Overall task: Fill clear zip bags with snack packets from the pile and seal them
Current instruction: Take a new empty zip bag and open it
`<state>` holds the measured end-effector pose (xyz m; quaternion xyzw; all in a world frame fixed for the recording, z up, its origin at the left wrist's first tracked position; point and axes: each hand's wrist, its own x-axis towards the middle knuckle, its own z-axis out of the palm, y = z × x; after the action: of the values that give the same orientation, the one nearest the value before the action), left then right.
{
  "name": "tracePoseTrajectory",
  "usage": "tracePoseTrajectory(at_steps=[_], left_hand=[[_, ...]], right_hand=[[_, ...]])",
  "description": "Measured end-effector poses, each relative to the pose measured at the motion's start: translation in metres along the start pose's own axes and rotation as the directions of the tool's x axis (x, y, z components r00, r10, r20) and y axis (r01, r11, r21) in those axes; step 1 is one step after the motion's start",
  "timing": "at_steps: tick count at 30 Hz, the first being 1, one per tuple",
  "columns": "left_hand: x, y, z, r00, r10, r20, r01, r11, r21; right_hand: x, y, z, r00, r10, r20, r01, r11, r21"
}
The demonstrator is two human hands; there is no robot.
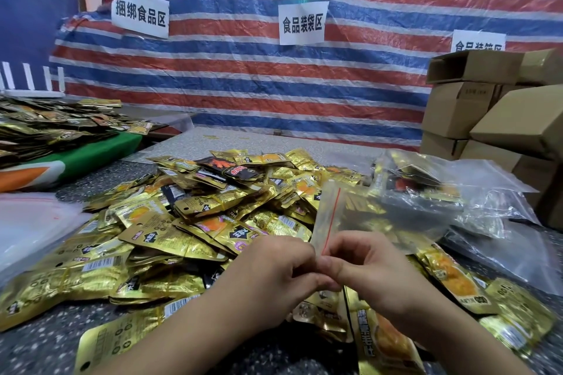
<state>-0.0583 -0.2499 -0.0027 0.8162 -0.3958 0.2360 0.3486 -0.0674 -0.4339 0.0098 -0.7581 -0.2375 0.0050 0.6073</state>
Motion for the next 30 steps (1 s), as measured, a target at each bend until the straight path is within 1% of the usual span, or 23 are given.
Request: tracePoseTrajectory(at_steps=[2,6,8,11,12,14,15,16,17,18,20,22,25,26,28,30], left_hand=[[0.001,-0.001,0.000,1.000,-0.005,0.026,0.005,1.000,-0.006],[0.001,-0.002,-0.001,0.999,-0.016,0.052,0.017,1.000,-0.013],[0.001,-0.002,0.000,0.997,-0.029,0.065,0.031,0.999,-0.035],[0.002,0.000,0.001,0.995,-0.055,0.087,0.066,0.990,-0.126],[0.002,0.001,0.001,0.995,-0.063,0.080,0.073,0.988,-0.138],[0.002,0.001,-0.001,0.992,-0.123,0.042,0.127,0.983,-0.132],[0.003,-0.002,-0.002,0.984,-0.178,0.022,0.179,0.974,-0.142],[0.004,-0.004,-0.004,0.972,-0.235,0.006,0.233,0.959,-0.158],[0.004,-0.007,-0.006,0.957,-0.289,-0.008,0.284,0.944,-0.166],[0.005,-0.008,-0.008,0.944,-0.331,-0.022,0.322,0.931,-0.173],[0.005,-0.010,-0.010,0.924,-0.380,-0.050,0.367,0.915,-0.170],[0.003,-0.010,-0.008,0.925,-0.372,-0.071,0.361,0.923,-0.131],[0.002,-0.009,-0.005,0.929,-0.357,-0.098,0.347,0.932,-0.106],[0.001,-0.008,-0.004,0.937,-0.332,-0.110,0.324,0.942,-0.084],[-0.001,-0.005,-0.004,0.966,-0.228,-0.125,0.234,0.972,0.034],[-0.002,0.002,-0.007,0.986,-0.115,-0.117,0.133,0.978,0.160]], right_hand=[[-0.001,-0.001,-0.001,1.000,0.006,0.014,-0.007,0.999,0.040],[-0.001,-0.003,0.000,0.999,0.035,-0.012,-0.034,0.995,0.099],[-0.001,-0.003,-0.001,0.999,0.032,-0.026,-0.030,0.996,0.080],[-0.002,-0.005,-0.001,0.998,0.021,-0.051,-0.019,0.999,0.043],[-0.001,-0.005,0.000,0.996,0.020,-0.082,-0.014,0.997,0.071],[0.002,-0.003,-0.001,0.973,0.054,-0.226,-0.016,0.986,0.165],[0.004,-0.002,-0.004,0.943,0.073,-0.323,-0.012,0.983,0.185],[0.005,0.000,-0.007,0.905,0.074,-0.419,-0.007,0.987,0.159],[0.006,0.002,-0.011,0.862,0.040,-0.505,0.000,0.997,0.079],[0.006,0.003,-0.014,0.823,-0.026,-0.568,0.006,0.999,-0.037],[0.005,0.006,-0.016,0.767,-0.168,-0.619,0.027,0.972,-0.231],[0.003,0.009,-0.014,0.746,-0.237,-0.622,0.056,0.954,-0.296],[0.002,0.008,-0.010,0.759,-0.251,-0.600,0.051,0.942,-0.330],[0.001,0.008,-0.008,0.764,-0.253,-0.594,0.051,0.941,-0.335],[0.001,0.007,-0.005,0.765,-0.258,-0.590,0.056,0.939,-0.338],[0.001,0.006,-0.002,0.756,-0.272,-0.596,0.054,0.933,-0.357]])
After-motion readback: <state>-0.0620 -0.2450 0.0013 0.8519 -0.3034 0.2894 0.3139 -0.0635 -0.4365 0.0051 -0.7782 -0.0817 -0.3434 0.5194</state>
